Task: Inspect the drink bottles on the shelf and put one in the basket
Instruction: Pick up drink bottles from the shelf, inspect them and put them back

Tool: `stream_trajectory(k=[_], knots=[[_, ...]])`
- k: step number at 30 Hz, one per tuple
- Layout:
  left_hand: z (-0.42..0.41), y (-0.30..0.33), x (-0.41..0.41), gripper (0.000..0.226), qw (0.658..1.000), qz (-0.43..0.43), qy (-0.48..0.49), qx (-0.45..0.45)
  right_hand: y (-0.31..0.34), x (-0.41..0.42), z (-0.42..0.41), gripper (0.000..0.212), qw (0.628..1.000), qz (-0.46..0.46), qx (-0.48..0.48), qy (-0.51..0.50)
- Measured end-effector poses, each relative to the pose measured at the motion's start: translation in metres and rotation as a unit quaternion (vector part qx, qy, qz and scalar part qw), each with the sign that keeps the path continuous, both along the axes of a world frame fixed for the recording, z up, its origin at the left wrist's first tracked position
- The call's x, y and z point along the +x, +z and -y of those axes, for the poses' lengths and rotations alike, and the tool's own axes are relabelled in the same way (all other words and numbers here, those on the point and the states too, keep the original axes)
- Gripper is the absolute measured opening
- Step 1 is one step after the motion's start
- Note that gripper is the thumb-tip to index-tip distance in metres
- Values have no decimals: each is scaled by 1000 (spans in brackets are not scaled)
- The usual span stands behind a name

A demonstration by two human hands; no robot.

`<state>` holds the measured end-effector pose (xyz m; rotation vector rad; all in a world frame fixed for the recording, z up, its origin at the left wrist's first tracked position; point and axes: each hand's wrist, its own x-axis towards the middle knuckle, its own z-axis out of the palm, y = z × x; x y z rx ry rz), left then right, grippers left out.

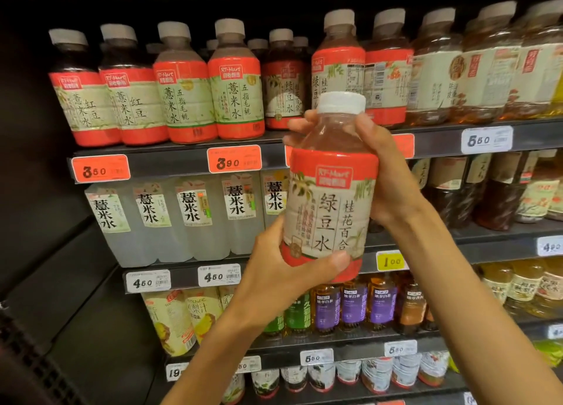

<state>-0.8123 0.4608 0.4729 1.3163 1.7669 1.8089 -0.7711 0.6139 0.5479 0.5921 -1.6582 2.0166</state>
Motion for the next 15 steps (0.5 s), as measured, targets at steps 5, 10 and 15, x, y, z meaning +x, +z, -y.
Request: stream_trajectory(k=[5, 10, 15], knots=[[2, -2, 0, 48, 995, 87, -49, -31, -4, -12, 3, 37, 995, 68, -76, 25], [10, 5, -7, 69, 994, 81, -71, -34, -1, -13, 3, 23, 992, 92, -87, -23], [6, 6, -8, 78, 997, 66, -15, -39, -1, -11, 12, 26, 981, 105, -12, -164]])
